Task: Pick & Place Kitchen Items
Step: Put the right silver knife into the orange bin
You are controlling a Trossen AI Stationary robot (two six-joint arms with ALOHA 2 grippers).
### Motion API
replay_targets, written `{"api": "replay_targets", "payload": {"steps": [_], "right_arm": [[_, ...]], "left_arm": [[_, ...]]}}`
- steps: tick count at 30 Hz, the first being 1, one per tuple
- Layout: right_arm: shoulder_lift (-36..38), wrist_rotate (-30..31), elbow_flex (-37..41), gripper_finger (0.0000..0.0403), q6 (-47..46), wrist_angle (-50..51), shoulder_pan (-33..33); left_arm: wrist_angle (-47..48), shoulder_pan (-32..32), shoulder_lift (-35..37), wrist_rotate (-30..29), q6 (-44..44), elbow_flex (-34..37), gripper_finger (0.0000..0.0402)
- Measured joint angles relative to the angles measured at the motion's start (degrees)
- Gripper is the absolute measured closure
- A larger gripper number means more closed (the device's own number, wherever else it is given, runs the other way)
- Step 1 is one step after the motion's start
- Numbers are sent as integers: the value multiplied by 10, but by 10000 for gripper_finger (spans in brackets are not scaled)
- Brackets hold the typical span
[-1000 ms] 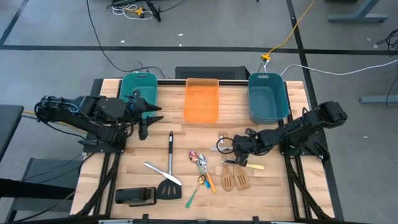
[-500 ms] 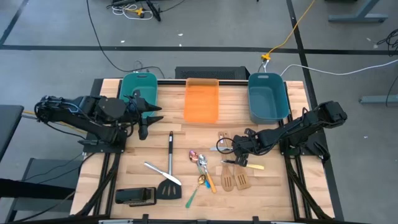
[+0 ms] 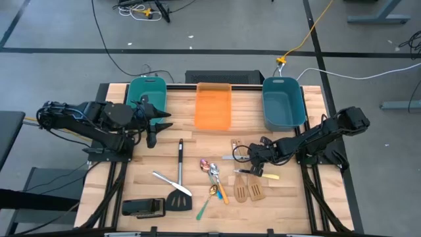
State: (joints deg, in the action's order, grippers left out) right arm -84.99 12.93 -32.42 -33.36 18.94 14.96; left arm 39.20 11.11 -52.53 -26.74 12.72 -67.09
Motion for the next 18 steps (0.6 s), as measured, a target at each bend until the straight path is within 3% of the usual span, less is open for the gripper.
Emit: {"api": "replay_targets", "payload": {"steps": [6, 14, 18], "right_arm": [[0, -5, 0, 257, 6, 3, -5], [-1, -15, 0, 343, 11, 12, -15], [-1, -21, 0, 349, 13, 17, -15]], "left_arm": [[0, 0, 0, 0, 0, 0, 225], [0, 0, 0, 0, 0, 0, 225], [0, 0, 0, 0, 0, 0, 225]]}}
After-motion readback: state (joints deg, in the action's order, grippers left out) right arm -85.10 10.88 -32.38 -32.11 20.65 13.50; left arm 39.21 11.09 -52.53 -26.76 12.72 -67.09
